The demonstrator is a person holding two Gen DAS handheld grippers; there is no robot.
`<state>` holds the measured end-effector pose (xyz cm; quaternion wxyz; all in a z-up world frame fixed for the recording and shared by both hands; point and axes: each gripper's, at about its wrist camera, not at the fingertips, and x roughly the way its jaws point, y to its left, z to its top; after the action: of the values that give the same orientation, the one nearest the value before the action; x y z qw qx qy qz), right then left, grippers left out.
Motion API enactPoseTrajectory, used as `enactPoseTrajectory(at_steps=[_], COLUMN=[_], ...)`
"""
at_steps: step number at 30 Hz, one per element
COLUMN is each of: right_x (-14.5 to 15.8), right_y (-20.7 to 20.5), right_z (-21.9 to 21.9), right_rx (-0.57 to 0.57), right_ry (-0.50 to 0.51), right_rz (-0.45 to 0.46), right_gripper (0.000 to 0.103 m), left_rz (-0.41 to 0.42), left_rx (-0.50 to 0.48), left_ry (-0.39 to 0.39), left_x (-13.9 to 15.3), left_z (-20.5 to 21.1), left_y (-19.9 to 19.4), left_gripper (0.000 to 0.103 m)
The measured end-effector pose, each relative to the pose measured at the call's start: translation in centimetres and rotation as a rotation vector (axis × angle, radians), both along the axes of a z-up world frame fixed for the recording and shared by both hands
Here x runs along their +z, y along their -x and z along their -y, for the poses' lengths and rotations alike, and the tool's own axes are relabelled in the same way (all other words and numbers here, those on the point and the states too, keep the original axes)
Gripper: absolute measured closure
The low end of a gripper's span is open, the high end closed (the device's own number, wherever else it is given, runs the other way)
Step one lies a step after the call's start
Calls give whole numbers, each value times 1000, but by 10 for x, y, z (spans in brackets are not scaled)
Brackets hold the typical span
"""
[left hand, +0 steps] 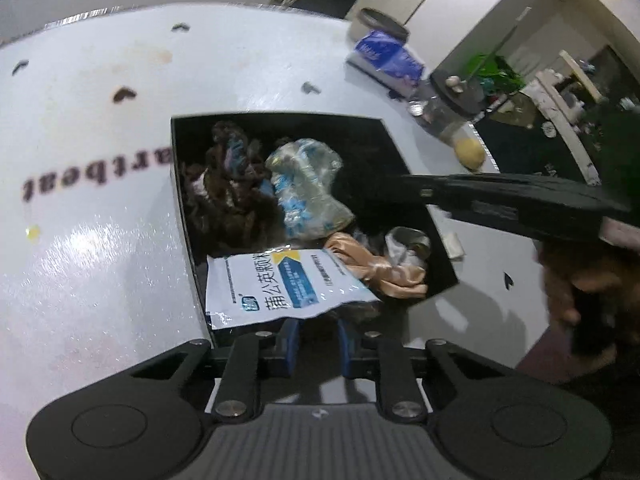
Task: Organize soft objects
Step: 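Lower the sachet into the black box and open the left tool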
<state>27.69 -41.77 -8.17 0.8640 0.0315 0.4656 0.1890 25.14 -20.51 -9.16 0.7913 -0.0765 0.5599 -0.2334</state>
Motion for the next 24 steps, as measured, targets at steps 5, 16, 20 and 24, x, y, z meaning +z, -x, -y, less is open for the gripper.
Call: enactPoseTrajectory(at_steps=[5,16,20,24], right_x=[12,23,11,-2], right_y=[11,23,18,16], right_z=[7,11,-13,-41], right_rx=[1,65,169,248], right_ry=[-22,-194,-257,-222], right_rz=[23,-33,-126,-195], right_gripper=[97,94,94,92], left_rz=[-47,10,36,52], left_rx=[51,-6,41,85], left_ry=[18,63,51,14], left_x=[-11,24,31,36], left_z=[0,7,-3,-15], left_y=[-13,8,15,28], left_gripper=[84,84,83,83])
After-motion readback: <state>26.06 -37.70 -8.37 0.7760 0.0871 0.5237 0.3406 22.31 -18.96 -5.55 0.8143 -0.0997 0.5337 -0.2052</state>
